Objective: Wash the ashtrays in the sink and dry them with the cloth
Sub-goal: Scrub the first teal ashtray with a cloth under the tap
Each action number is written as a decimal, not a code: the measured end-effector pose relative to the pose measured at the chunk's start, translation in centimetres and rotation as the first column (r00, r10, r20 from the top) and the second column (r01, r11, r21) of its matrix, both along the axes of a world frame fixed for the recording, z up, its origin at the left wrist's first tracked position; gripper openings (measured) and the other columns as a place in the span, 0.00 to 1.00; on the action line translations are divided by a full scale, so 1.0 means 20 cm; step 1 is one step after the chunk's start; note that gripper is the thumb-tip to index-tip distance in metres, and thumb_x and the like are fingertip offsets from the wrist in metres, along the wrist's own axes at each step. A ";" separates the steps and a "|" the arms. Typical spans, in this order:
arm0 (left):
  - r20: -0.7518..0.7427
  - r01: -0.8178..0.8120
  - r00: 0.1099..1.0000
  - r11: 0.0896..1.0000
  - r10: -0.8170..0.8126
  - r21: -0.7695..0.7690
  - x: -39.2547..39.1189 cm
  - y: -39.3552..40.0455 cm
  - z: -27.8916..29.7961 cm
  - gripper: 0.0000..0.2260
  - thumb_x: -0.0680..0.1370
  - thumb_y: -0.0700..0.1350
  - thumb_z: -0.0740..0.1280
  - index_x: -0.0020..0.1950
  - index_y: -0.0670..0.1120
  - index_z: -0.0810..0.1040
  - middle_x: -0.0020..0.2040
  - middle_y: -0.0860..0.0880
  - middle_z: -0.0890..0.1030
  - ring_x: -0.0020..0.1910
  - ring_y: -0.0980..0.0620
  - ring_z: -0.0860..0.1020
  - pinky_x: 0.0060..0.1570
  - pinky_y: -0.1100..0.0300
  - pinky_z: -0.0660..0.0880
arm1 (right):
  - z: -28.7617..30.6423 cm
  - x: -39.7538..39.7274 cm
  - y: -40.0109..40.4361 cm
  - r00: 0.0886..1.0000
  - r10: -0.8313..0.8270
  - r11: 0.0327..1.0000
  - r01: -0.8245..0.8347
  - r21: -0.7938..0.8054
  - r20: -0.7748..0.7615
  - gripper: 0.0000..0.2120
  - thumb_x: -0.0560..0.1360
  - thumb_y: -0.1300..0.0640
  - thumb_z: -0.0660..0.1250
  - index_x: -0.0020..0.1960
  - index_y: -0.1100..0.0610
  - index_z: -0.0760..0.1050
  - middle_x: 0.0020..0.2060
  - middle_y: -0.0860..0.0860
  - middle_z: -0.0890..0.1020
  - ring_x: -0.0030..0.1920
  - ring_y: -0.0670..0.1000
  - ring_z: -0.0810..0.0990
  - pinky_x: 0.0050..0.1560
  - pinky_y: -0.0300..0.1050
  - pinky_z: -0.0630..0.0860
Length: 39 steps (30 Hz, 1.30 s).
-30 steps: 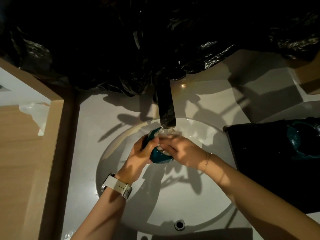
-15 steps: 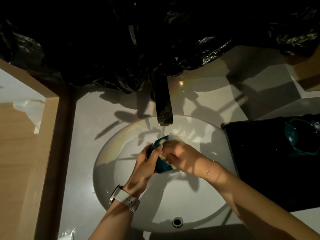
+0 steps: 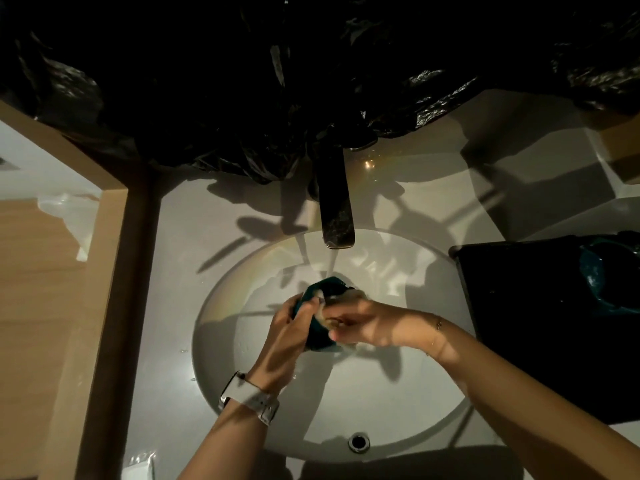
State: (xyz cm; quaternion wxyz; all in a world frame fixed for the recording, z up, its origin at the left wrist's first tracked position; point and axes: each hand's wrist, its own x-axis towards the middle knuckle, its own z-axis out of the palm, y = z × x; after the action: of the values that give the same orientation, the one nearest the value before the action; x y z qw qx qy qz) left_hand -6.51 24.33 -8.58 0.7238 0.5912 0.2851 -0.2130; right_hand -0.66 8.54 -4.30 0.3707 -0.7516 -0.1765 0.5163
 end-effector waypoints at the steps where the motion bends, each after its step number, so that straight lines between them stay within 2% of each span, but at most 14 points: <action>1: 0.006 -0.014 1.000 1.000 0.014 -0.003 0.02 0.01 0.01 0.10 0.82 0.47 0.63 0.60 0.47 0.80 0.54 0.42 0.84 0.51 0.42 0.84 0.46 0.43 0.82 | 0.00 0.00 0.01 1.000 0.013 1.000 -0.013 0.009 0.017 0.06 0.77 0.58 0.66 0.47 0.46 0.74 0.43 0.45 0.72 0.43 0.45 0.71 0.47 0.37 0.69; 4: -0.010 -0.052 0.999 0.999 0.052 -0.005 0.09 0.05 0.05 0.08 0.82 0.45 0.62 0.54 0.46 0.81 0.50 0.42 0.85 0.49 0.43 0.84 0.46 0.45 0.83 | 0.01 0.03 0.02 0.960 0.094 0.994 -0.105 0.025 0.262 0.17 0.73 0.63 0.70 0.61 0.53 0.76 0.44 0.37 0.71 0.46 0.48 0.70 0.52 0.39 0.70; 6: -0.023 -0.056 0.998 0.998 0.056 0.000 0.12 0.07 0.06 0.09 0.82 0.45 0.62 0.53 0.43 0.80 0.49 0.41 0.84 0.49 0.41 0.83 0.49 0.41 0.81 | 0.04 0.05 0.02 0.915 0.176 0.983 -0.179 -0.024 0.364 0.14 0.73 0.66 0.69 0.57 0.56 0.77 0.38 0.36 0.67 0.40 0.44 0.68 0.42 0.29 0.66; 9: -0.002 -0.031 1.000 0.999 0.031 -0.006 0.13 0.07 0.06 0.09 0.82 0.45 0.62 0.51 0.42 0.80 0.48 0.41 0.83 0.48 0.41 0.82 0.49 0.39 0.80 | 0.04 0.09 0.01 0.931 0.202 0.979 -0.194 -0.058 0.305 0.09 0.71 0.64 0.72 0.48 0.56 0.76 0.34 0.42 0.66 0.34 0.42 0.66 0.37 0.33 0.65; 12: -0.016 -0.041 0.999 0.998 0.041 -0.038 0.12 0.04 0.07 0.10 0.82 0.46 0.62 0.57 0.43 0.79 0.50 0.41 0.85 0.48 0.42 0.84 0.43 0.45 0.83 | 0.00 0.06 0.04 0.977 0.057 0.995 -0.072 0.068 0.203 0.16 0.68 0.62 0.75 0.41 0.42 0.74 0.35 0.44 0.69 0.36 0.45 0.68 0.40 0.41 0.67; 13: -0.024 -0.044 0.999 0.998 0.043 -0.044 0.12 0.04 0.06 0.11 0.82 0.47 0.63 0.58 0.43 0.79 0.50 0.41 0.85 0.47 0.42 0.85 0.41 0.46 0.82 | -0.03 0.03 0.05 0.975 0.006 0.995 -0.027 0.096 0.223 0.18 0.68 0.62 0.75 0.45 0.39 0.75 0.38 0.45 0.73 0.39 0.46 0.71 0.44 0.42 0.69; 15: -0.032 -0.047 0.998 0.998 0.046 -0.032 0.13 0.04 0.06 0.12 0.81 0.48 0.64 0.59 0.42 0.79 0.48 0.42 0.85 0.45 0.44 0.84 0.39 0.50 0.82 | -0.08 -0.02 0.08 0.933 -0.067 0.996 0.041 0.082 0.353 0.20 0.71 0.61 0.73 0.62 0.52 0.76 0.55 0.51 0.79 0.55 0.50 0.75 0.59 0.45 0.72; 18: -0.016 0.004 1.000 0.999 -0.004 -0.048 0.14 0.07 0.07 0.16 0.81 0.53 0.63 0.59 0.43 0.80 0.52 0.40 0.84 0.48 0.44 0.84 0.41 0.52 0.82 | -0.14 -0.08 0.13 0.865 -0.151 0.988 0.138 0.062 0.478 0.21 0.75 0.59 0.69 0.66 0.59 0.72 0.64 0.54 0.76 0.65 0.53 0.73 0.68 0.49 0.69; 20: 0.045 0.105 0.994 0.992 -0.102 -0.074 0.14 0.10 0.08 0.20 0.82 0.58 0.58 0.64 0.46 0.79 0.55 0.42 0.84 0.53 0.43 0.84 0.50 0.49 0.82 | -0.14 -0.10 0.13 0.863 -0.388 0.921 0.355 0.158 0.323 0.22 0.73 0.58 0.70 0.66 0.60 0.73 0.63 0.54 0.77 0.64 0.53 0.74 0.67 0.50 0.71; 24: -0.021 0.203 0.978 0.969 -0.208 -0.139 0.14 0.11 0.08 0.28 0.77 0.70 0.53 0.69 0.55 0.74 0.62 0.46 0.81 0.60 0.45 0.80 0.59 0.45 0.78 | -0.11 -0.11 0.11 0.690 -0.723 0.630 0.682 0.371 -0.040 0.19 0.74 0.59 0.68 0.63 0.62 0.74 0.54 0.52 0.83 0.56 0.49 0.81 0.56 0.40 0.76; 28: -0.075 0.125 0.985 0.938 -0.157 -0.323 0.16 0.04 0.11 0.29 0.76 0.70 0.56 0.64 0.51 0.79 0.63 0.41 0.80 0.59 0.48 0.80 0.65 0.43 0.73 | -0.06 -0.18 0.13 0.596 -0.739 0.478 0.793 0.378 -0.314 0.18 0.77 0.66 0.66 0.65 0.57 0.73 0.56 0.52 0.83 0.58 0.52 0.81 0.54 0.42 0.78; 32: -0.018 0.132 0.989 0.943 -0.144 -0.307 0.17 0.02 0.11 0.29 0.77 0.68 0.55 0.63 0.49 0.81 0.58 0.43 0.82 0.54 0.48 0.81 0.54 0.53 0.76 | 0.01 -0.19 0.05 0.624 -0.580 0.439 0.781 0.444 -0.524 0.28 0.73 0.76 0.61 0.70 0.61 0.65 0.63 0.61 0.77 0.65 0.57 0.75 0.66 0.49 0.72; 35: -0.044 0.114 0.990 0.938 -0.136 -0.327 0.17 0.01 0.11 0.31 0.77 0.68 0.53 0.66 0.48 0.78 0.61 0.43 0.82 0.59 0.46 0.81 0.58 0.48 0.76 | 0.02 -0.18 0.00 0.700 -0.577 0.508 0.711 0.486 -0.421 0.23 0.75 0.75 0.61 0.68 0.63 0.66 0.63 0.58 0.78 0.65 0.54 0.75 0.62 0.45 0.73; 39: -0.010 0.116 0.992 0.945 -0.125 -0.306 0.14 -0.04 0.11 0.27 0.80 0.67 0.51 0.66 0.52 0.78 0.61 0.44 0.82 0.60 0.46 0.80 0.59 0.48 0.77 | -0.01 -0.15 0.05 0.648 -0.731 0.541 0.742 0.396 -0.216 0.11 0.76 0.66 0.67 0.58 0.62 0.76 0.49 0.54 0.85 0.48 0.48 0.84 0.45 0.35 0.77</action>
State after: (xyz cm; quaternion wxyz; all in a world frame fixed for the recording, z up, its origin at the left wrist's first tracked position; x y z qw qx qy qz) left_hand -3.68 23.62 -6.42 0.7878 0.4855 0.2227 -0.3068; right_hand -3.62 9.56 -4.44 0.7181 -0.6415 0.0456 0.2662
